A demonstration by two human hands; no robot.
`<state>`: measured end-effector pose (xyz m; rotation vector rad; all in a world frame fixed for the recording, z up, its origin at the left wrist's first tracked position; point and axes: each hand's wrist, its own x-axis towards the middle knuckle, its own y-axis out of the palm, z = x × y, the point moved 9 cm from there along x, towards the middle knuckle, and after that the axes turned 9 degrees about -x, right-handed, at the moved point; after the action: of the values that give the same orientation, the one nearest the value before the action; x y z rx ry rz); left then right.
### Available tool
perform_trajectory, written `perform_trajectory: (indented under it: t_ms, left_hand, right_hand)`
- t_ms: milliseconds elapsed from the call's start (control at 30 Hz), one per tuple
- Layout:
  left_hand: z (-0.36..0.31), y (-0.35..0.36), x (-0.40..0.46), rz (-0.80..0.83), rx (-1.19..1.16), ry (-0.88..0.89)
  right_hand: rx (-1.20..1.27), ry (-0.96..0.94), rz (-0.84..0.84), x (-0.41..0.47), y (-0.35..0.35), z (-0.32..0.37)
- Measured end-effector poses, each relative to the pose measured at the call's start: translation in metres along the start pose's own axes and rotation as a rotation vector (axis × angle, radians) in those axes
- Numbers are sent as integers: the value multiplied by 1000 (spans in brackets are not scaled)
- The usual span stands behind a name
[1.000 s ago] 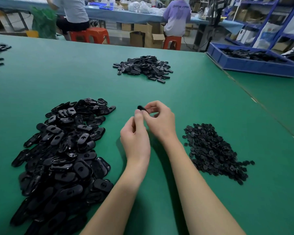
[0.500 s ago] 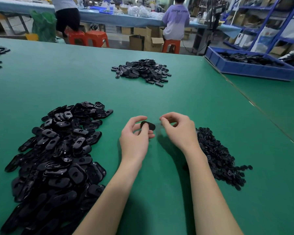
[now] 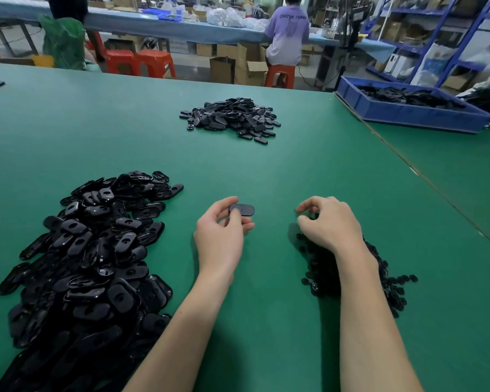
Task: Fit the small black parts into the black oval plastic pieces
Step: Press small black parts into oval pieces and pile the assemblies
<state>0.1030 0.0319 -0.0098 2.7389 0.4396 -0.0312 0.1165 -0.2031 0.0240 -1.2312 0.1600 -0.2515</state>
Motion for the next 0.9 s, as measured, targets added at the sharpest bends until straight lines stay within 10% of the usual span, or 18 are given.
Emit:
perform_trajectory:
  t_ms: [467, 667, 900]
  left_hand:
    - [-2, -2, 0, -2, 18, -29]
    - [-54, -33, 7, -103, 589, 342]
    - [-51, -39, 17, -44, 925, 331]
  right_hand:
    - [26, 89, -67, -1, -10, -4]
    - [44, 118, -108, -2, -4, 3]
    - [94, 131, -191, -2, -1, 1]
